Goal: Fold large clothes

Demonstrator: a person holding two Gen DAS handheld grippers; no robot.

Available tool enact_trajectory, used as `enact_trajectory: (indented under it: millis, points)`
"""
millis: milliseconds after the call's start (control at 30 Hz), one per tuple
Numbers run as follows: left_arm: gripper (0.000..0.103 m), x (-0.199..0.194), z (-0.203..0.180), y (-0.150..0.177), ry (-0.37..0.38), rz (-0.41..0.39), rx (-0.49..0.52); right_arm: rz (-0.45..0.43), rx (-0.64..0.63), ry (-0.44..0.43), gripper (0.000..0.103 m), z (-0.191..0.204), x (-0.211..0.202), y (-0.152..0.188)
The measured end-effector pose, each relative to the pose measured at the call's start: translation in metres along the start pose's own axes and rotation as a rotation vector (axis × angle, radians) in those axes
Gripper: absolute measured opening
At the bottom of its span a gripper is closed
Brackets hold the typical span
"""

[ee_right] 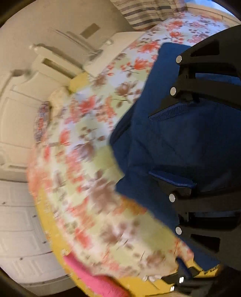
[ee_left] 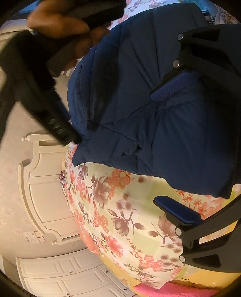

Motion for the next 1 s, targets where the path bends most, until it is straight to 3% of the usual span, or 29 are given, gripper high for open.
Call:
enact_trajectory:
  millis: [133,267,333,433,500,600,700,767,933,1000]
  points:
    - [0.101,-0.001,-0.002,0.000,-0.015,-0.005,0.000,0.060,-0.125,0.030,0.060,0.029,0.032,0.012]
    - [0.101,-0.002,0.000,0.001,-0.005,0.001,-0.007,0.089,-0.060,-0.019,0.062,0.020,0.040,0.012]
    - [0.101,-0.002,-0.002,0.000,-0.006,0.005,0.000,0.069,-0.073,0.006,0.063,0.021,0.027,0.012]
    - [0.101,-0.003,-0.001,0.001,-0.004,0.003,-0.003,-0.012,-0.033,-0.024,0.063,0.013,-0.012,0.018]
    - [0.101,-0.002,0.000,0.002,0.005,0.002,-0.013,-0.084,0.013,-0.025,0.070,0.002,-0.043,0.032]
    - [0.101,-0.002,0.001,0.002,0.010,0.000,-0.020,-0.129,0.039,0.048,0.071,-0.013,-0.068,0.072]
    - [0.101,-0.001,0.002,0.002,0.018,0.000,-0.031,-0.067,0.110,0.048,0.075,-0.030,-0.053,0.115]
    - [0.101,0.001,0.002,0.002,0.036,0.012,-0.041,-0.137,0.182,0.012,0.076,-0.036,-0.046,0.143]
    - [0.101,0.002,0.000,0.002,0.020,0.022,-0.032,-0.141,0.148,0.090,0.075,-0.024,-0.066,0.147]
    - [0.101,-0.004,0.005,0.000,0.042,0.040,-0.058,-0.176,0.148,0.057,0.075,-0.019,-0.084,0.158]
Point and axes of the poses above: each gripper's, at about its wrist camera, not at the fingertips, and x roughly the way its jaws point, z to its left, y to its underside, the point moved 2 cm from there along x, roughly the way its jaws point, and after that the axes turned 11 degrees about y, right-handed, at the moved point
